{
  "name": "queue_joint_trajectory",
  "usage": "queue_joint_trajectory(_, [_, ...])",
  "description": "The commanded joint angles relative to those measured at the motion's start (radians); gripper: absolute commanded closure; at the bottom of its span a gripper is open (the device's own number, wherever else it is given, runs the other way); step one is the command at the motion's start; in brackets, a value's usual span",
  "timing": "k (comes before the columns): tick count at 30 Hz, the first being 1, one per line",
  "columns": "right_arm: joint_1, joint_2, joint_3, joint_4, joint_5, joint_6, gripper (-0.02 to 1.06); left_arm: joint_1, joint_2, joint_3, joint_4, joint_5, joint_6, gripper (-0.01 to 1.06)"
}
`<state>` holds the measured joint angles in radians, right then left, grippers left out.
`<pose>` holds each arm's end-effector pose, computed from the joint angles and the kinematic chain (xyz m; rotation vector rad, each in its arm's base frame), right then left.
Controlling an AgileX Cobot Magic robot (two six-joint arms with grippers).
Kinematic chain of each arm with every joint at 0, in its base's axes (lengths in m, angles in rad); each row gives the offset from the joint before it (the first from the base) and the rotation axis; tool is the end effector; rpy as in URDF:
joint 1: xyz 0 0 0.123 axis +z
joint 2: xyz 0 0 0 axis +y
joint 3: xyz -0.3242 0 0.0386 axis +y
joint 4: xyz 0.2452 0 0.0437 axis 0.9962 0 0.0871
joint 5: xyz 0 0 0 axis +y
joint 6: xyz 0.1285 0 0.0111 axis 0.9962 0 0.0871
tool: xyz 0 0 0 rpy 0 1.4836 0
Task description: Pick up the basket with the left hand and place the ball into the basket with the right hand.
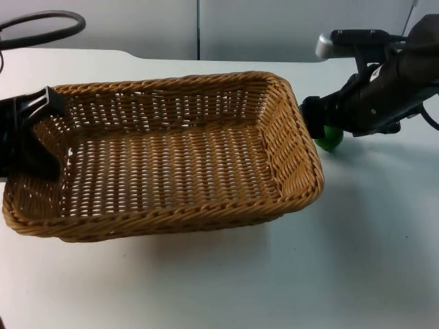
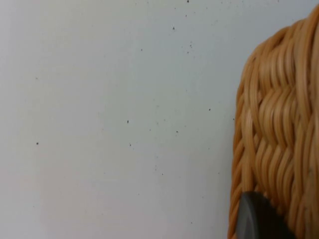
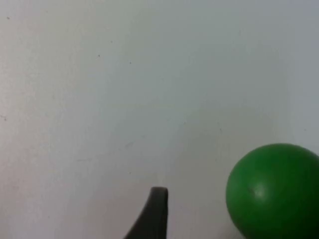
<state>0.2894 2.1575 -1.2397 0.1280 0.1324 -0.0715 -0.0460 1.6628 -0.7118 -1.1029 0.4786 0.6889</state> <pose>0.4488 0.1359 0.0976 -0.3032 2.5219 0.1580 0.2974 -0.0669 0.1636 -0.2862 2.6661 -0.6964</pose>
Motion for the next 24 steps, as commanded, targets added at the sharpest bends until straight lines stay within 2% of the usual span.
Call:
queue_joint_trajectory(1, [0.003,0.021,-0.011,0.006,-0.035,-0.005,0.21,0.004,-0.015,0.000,-0.019,0.013,-0.011,1.05])
queue_joint_trajectory(6, [0.003,0.033,-0.011,0.006,-0.057,0.005,0.23,0.004,-0.015,0.000,-0.019,0.013,-0.011,1.05])
queue_joint_trajectory(8, [0.003,0.037,-0.011,0.006,-0.080,0.005,0.36,0.004,-0.015,0.000,-0.019,0.013,-0.011,1.05])
queue_joint_trajectory(10, [0.003,0.037,-0.011,0.006,-0.106,0.005,0.54,0.004,-0.015,0.000,-0.019,0.013,-0.011,1.05])
queue_joint_trajectory(11, [0.003,0.037,-0.011,0.006,-0.106,0.005,0.54,0.004,-0.015,0.000,-0.019,0.013,-0.011,1.05])
queue_joint_trajectory(14, [0.001,0.037,-0.011,0.004,-0.152,-0.001,0.88,0.004,-0.015,0.000,-0.019,0.015,-0.011,1.05])
queue_joint_trajectory(15, [-0.004,0.030,-0.033,0.001,-0.145,-0.029,1.05,0.004,-0.015,0.000,-0.019,0.017,-0.011,1.05])
queue_joint_trajectory(17, [-0.006,0.028,-0.047,0.001,-0.132,-0.039,1.05,0.004,-0.015,0.000,-0.019,0.017,-0.011,1.05])
queue_joint_trajectory(19, [-0.027,-0.011,-0.140,0.001,-0.043,-0.060,1.05,0.004,-0.015,0.000,-0.021,0.017,-0.011,1.05])
queue_joint_trajectory(20, [-0.027,-0.011,-0.140,0.001,-0.043,-0.060,1.05,0.004,-0.015,0.000,-0.021,0.017,-0.011,1.05])
queue_joint_trajectory(23, [-0.030,-0.083,-0.277,0.005,0.100,-0.060,1.05,0.004,-0.015,0.000,-0.025,0.017,-0.011,1.05])
queue_joint_trajectory(24, [-0.024,-0.101,-0.326,0.012,0.179,-0.060,1.05,0.004,-0.015,0.000,-0.031,0.017,-0.011,1.05])
